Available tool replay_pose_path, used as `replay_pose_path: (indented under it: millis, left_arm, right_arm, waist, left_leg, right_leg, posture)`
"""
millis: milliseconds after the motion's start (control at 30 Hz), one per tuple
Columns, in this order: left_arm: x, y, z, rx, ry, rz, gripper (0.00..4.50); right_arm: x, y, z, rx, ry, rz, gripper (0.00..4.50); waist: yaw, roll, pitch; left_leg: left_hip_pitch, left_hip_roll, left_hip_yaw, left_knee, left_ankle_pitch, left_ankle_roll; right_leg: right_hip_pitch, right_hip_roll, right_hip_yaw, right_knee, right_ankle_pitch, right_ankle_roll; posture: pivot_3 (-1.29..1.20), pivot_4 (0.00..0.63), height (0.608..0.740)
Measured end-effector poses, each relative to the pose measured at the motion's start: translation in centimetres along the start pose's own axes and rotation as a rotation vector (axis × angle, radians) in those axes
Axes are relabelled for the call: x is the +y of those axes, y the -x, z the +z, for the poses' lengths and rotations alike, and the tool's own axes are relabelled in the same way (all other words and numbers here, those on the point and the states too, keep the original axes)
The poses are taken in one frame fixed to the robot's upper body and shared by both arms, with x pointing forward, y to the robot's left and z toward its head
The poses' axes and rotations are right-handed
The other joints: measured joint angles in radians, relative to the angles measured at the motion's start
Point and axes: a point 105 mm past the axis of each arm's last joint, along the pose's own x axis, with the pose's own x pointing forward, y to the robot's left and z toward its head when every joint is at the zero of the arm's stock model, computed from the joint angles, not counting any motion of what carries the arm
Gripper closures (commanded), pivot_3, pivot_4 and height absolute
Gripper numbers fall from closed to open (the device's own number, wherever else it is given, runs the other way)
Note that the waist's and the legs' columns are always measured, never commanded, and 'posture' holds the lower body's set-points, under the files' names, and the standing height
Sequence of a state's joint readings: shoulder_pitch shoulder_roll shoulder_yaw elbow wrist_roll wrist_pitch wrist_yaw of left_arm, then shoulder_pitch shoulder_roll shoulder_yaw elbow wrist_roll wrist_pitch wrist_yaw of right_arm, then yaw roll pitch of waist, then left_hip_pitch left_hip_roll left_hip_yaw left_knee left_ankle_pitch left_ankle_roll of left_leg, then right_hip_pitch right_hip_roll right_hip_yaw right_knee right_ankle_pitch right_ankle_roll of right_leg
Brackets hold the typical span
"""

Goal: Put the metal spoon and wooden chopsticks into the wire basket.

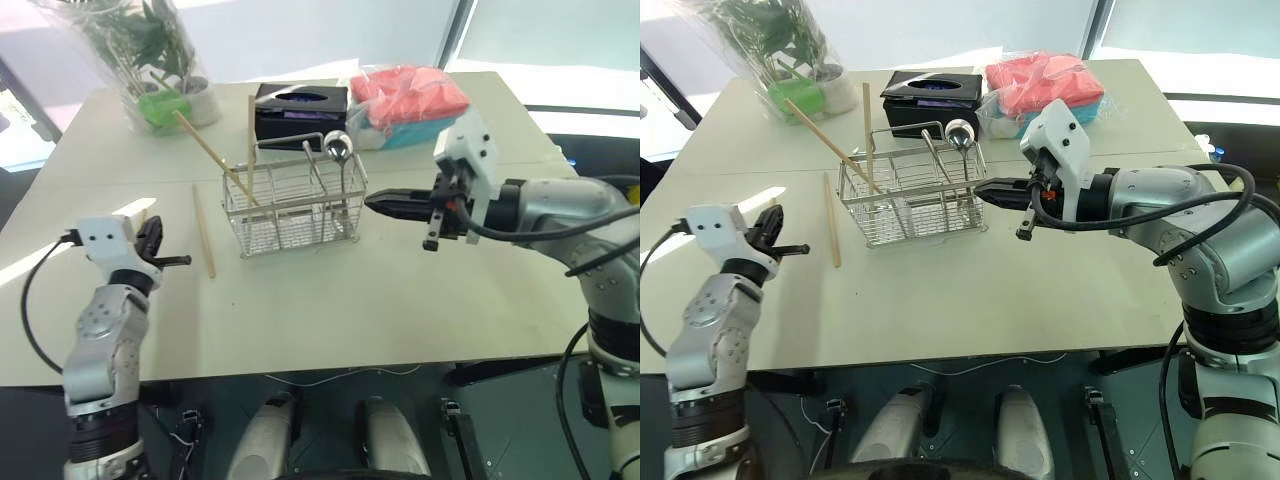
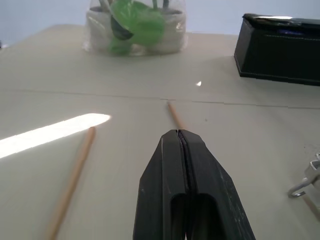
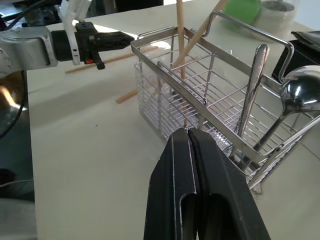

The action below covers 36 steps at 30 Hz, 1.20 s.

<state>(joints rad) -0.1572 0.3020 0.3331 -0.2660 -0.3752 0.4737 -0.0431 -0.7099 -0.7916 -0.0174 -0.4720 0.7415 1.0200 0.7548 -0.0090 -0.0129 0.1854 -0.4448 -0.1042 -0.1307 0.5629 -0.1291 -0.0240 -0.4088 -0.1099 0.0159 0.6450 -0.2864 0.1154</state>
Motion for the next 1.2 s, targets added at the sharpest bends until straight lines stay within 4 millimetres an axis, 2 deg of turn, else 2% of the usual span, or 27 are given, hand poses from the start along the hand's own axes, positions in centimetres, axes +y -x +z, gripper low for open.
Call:
replay_pose_path:
  millis: [33,67,100,267,333,500,700,933,1200]
  left_arm:
    - [-0.1,-0.1,-0.1,0.009,0.0,0.009,4.5]
    - [-0.2,-0.2,-0.2,0.017,0.004,0.025,4.0]
    - [-0.4,-0.4,-0.3,0.03,0.018,0.048,3.74]
    - [-0.9,-1.1,0.0,0.064,0.003,0.084,1.26]
    - [-1.3,-1.4,0.1,0.087,-0.012,0.094,0.12]
    - [-1.7,-2.4,0.3,0.174,-0.086,0.126,0.05]
    - [-1.6,-3.6,-1.5,0.358,-0.111,0.153,0.05]
    - [-1.8,-5.3,-3.1,0.445,-0.094,0.158,0.05]
    - [-2.9,-7.3,-2.9,0.504,-0.05,0.152,0.05]
  right_arm:
    - [0.0,0.0,0.0,0.001,0.001,0.002,4.48]
    - [0.0,0.0,0.0,0.001,0.002,0.003,4.5]
    - [0.1,0.0,0.1,0.001,0.005,0.006,4.5]
    - [0.2,-0.2,0.0,0.006,0.007,0.019,4.5]
    - [0.3,-0.3,0.0,0.008,0.006,0.025,4.5]
    - [0.5,-0.6,-0.1,0.007,0.01,0.034,4.5]
    - [0.5,-0.8,-0.1,-0.002,0.021,0.035,4.5]
    - [0.5,-1.0,-0.3,-0.018,0.014,0.026,4.5]
    - [0.5,-1.2,-0.3,-0.031,0.007,0.015,4.5]
  waist:
    - [0.0,-0.001,0.0]
    - [0.0,-0.001,0.001]
    - [0.0,-0.001,0.001]
    - [0.002,-0.002,0.001]
    - [0.003,-0.002,0.001]
    - [0.003,-0.003,0.002]
    - [0.002,-0.004,0.002]
    - [0.004,-0.004,0.002]
    - [0.023,-0.004,0.002]
  left_leg:
    - [0.0,0.0,0.0,0.0,0.0,0.0]
    - [0.0,0.0,0.0,0.0,0.0,0.0]
    - [0.0,0.0,0.0,0.0,0.0,0.0]
    - [0.0,0.0,0.0,0.001,0.0,0.0]
    - [0.0,0.0,-0.001,0.002,0.0,0.0]
    - [0.0,0.0,-0.001,0.002,0.0,0.0]
    - [0.0,0.0,-0.002,0.003,0.0,0.0]
    - [0.0,0.0,-0.002,0.004,0.0,0.0]
    - [0.0,0.0,-0.003,0.012,-0.002,-0.001]
  right_leg:
    - [0.0,0.0,0.0,0.0,0.0,0.0]
    - [0.0,0.0,0.0,0.0,0.0,0.0]
    - [0.0,0.0,0.0,0.0,0.0,0.001]
    - [0.001,0.001,-0.001,0.0,0.001,0.001]
    - [0.001,0.001,-0.001,0.0,0.001,0.002]
    - [0.001,0.004,-0.001,0.0,0.002,0.004]
    - [0.001,0.005,-0.001,0.001,0.003,0.005]
    - [0.002,0.005,-0.001,0.001,0.004,0.006]
    - [0.006,0.005,-0.001,0.002,0.005,0.009]
  posture:
    - [0.0,0.15,0.74]
    - [0.0,0.15,0.74]
    - [0.0,0.15,0.74]
    - [0.0,0.15,0.74]
    - [0.0,0.15,0.74]
    - [0.0,0.15,0.74]
    - [0.0,0.15,0.74]
    - [0.0,0.15,0.74]
    - [0.0,0.15,0.74]
